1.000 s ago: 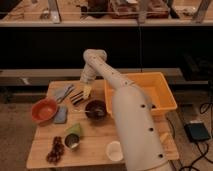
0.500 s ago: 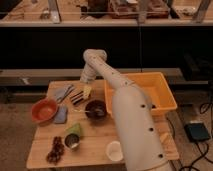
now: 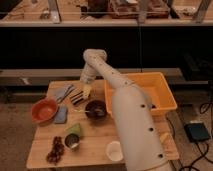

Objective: Place sponge in red bowl

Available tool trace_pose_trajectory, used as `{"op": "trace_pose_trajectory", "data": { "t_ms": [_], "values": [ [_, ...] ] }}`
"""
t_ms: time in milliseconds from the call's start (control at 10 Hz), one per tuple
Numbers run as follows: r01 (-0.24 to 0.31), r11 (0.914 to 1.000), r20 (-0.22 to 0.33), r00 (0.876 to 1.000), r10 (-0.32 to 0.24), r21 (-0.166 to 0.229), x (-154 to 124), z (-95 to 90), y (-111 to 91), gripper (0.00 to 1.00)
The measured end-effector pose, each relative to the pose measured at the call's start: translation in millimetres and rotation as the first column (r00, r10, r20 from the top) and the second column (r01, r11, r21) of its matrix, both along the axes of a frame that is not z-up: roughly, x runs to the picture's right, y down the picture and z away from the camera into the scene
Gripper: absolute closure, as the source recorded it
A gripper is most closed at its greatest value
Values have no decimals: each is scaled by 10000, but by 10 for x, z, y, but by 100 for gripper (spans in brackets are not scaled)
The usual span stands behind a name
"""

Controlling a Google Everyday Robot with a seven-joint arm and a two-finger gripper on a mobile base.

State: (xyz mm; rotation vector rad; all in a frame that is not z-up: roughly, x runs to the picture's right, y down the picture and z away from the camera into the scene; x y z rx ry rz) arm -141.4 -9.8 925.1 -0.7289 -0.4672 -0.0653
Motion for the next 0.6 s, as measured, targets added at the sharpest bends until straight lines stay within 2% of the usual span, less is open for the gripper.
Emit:
{"op": "trace_pose_trajectory", "data": {
  "t_ms": [200, 300, 500, 600],
  "values": [
    [-547, 9983, -299, 9980, 553, 206, -137, -168, -119, 20],
    [-1111, 9928, -536, 9921, 1134, 441, -221, -335, -227, 20],
    [-1923, 9772, -831, 9763, 1998, 897, -349, -592, -311, 20],
    [-2038, 9742, -808, 9740, 2117, 968, -441, -700, -306, 20]
  ]
}}
